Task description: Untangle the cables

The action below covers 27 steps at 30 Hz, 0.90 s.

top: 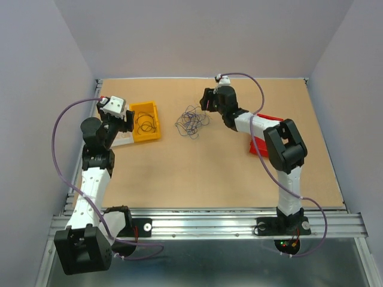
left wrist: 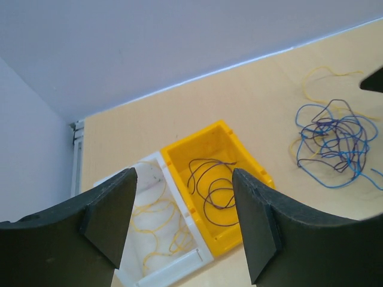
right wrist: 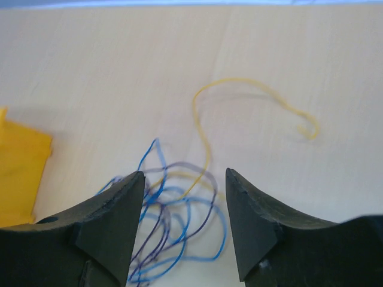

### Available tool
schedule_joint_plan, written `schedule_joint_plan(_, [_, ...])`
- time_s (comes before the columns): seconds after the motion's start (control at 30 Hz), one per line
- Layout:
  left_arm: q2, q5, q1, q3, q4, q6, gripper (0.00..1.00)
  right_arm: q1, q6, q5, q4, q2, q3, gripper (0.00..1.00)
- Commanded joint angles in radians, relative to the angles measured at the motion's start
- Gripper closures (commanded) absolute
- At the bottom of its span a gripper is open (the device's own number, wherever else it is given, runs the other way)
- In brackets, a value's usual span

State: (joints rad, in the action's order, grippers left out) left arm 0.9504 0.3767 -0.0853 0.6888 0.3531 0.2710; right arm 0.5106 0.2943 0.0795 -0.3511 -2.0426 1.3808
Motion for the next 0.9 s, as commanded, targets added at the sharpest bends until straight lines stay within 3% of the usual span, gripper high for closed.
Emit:
schedule_joint_plan(0.0, [-0.013, 0.097, 0.033, 0.002, 0.095, -0.027, 0.23, -0.04, 0.032, 0.017, 0.159, -0.114, 0.236, 0.36])
schedule_joint_plan(0.17, [0.036, 0.01, 0.16, 0.011, 0.152, -0.03, 0.23, -0.047, 0.069, 0.081, 0.314, -0.289, 0.522, 0.32])
schedule_joint_plan(0.33, [0.115, -0.128, 0.301, 0.054, 0.205, -0.035, 0.23, -0.053, 0.083, 0.196, 0.389, -0.404, 0.678, 0.24])
schedule_joint_plan(0.6, [0.258, -0.078, 0.311, 0.173, 0.306, -0.165, 0.23, -0.057, -0.156, 0.262, 0.393, -0.536, 0.863, 0.23])
schedule_joint_plan(0.87, [0.255, -0.047, 0.318, 0.111, 0.35, -0.168, 0.23, -0.058, -0.409, 0.21, 0.38, -0.64, 0.995, 0.23])
